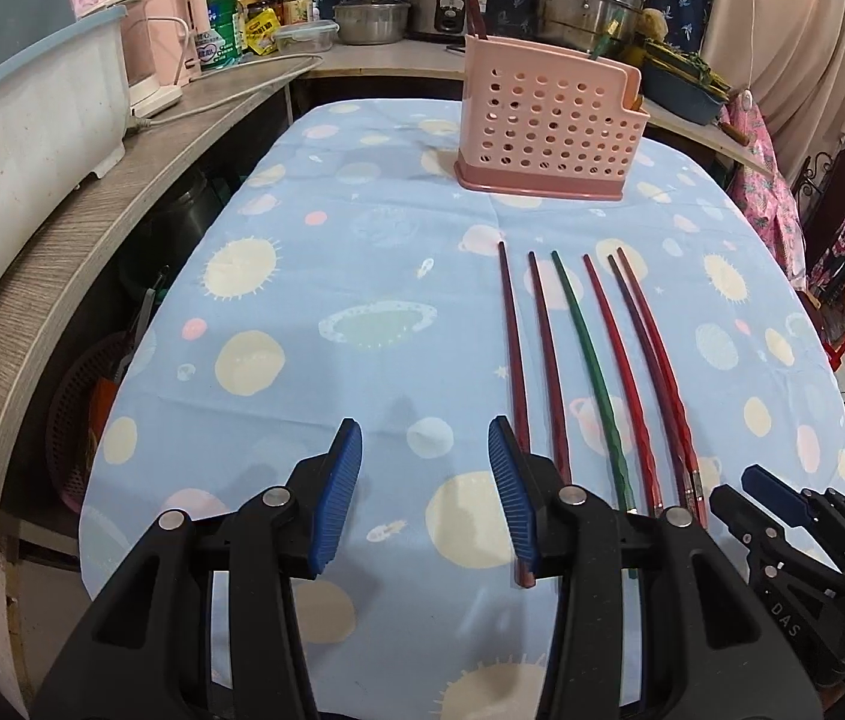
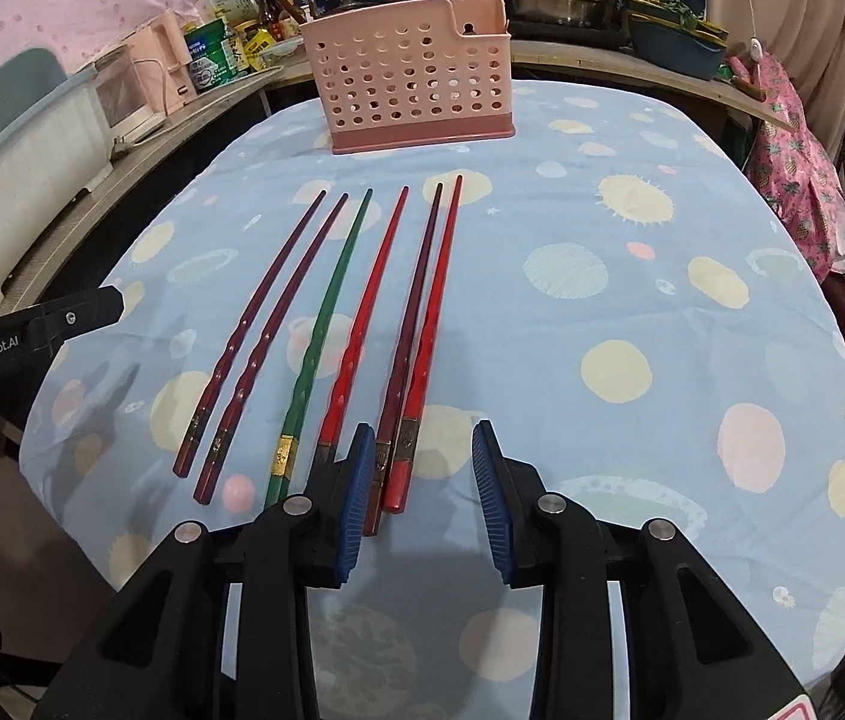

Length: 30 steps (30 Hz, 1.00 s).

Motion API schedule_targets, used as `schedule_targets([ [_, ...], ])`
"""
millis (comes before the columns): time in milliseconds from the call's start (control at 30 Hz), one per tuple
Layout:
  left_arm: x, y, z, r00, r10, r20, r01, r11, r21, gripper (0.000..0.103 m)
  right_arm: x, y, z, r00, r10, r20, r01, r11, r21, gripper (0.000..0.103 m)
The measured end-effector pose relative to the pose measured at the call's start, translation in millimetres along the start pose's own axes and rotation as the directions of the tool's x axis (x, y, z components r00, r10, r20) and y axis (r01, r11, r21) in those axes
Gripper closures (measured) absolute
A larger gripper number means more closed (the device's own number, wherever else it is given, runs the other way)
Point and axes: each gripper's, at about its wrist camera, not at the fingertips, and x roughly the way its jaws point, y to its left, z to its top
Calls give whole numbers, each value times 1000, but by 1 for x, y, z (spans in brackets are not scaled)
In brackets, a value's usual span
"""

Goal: Organize utensils
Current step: 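Move both open tools back to the remaining red chopsticks, then grasp a red chopstick with the right tool while the left tool grasps a dark red chopstick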

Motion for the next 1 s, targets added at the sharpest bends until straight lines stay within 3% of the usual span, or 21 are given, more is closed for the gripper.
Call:
schedule_targets([
  [200, 4, -3, -4, 1000, -10, -19, 10, 1000, 4, 61, 6, 0, -3, 1000, 8, -24, -8, 1000, 8, 82],
  [633, 10, -7, -10, 998, -32, -45, 32, 999, 12, 61, 14, 2, -4, 1000, 3, -31, -3, 1000, 0, 86],
  [767, 11, -10, -12, 998, -41, -55, 42, 999, 18, 61, 16, -3, -5, 999, -3, -39, 4, 1000, 16, 95],
  [1000, 14, -10, -17, 995, -57, -78, 58, 998, 14, 60, 14, -11, -6, 999, -16, -30, 17, 999, 39, 96],
])
